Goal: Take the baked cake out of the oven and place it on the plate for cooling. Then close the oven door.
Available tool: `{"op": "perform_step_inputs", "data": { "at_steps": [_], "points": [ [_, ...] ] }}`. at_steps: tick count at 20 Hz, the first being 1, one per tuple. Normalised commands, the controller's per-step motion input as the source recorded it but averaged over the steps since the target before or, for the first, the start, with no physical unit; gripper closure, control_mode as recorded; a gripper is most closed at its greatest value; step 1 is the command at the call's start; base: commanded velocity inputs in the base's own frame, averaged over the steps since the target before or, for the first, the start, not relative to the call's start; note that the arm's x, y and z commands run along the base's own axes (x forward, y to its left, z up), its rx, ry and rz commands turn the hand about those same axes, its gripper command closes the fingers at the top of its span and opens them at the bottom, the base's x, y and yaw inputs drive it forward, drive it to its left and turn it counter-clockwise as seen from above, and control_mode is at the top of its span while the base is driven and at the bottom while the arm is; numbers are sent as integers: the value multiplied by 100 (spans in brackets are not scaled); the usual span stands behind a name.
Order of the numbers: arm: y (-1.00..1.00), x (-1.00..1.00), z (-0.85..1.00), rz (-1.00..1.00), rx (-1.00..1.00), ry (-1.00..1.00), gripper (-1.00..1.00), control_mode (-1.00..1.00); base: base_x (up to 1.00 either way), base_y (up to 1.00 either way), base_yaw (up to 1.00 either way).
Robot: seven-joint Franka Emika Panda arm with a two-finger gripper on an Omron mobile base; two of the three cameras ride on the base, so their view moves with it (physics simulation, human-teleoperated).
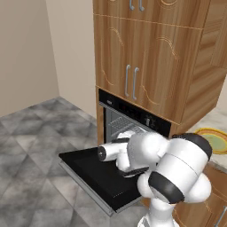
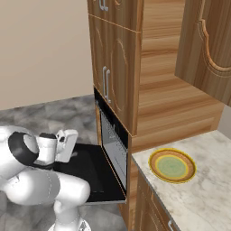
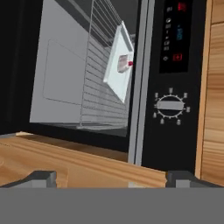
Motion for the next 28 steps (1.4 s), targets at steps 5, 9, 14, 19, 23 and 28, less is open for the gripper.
{"op": "perform_step_inputs", "data": {
  "at_steps": [5, 9, 14, 19, 23, 28],
  "points": [
    [-43, 40, -23, -6, -12, 0, -100, -100, 0, 0, 0],
    [-49, 27, -32, -2, -7, 0, -100, -100, 0, 0, 0],
    [-46, 21, -28, -1, -2, 0, -100, -100, 0, 0, 0],
    [-44, 31, -19, -2, 0, 0, -100, -100, 0, 0, 0],
    [-37, 33, -16, -3, 0, 0, -100, -100, 0, 0, 0],
    [-36, 23, -17, -3, 0, 0, -100, -100, 0, 0, 0]
  ]
}}
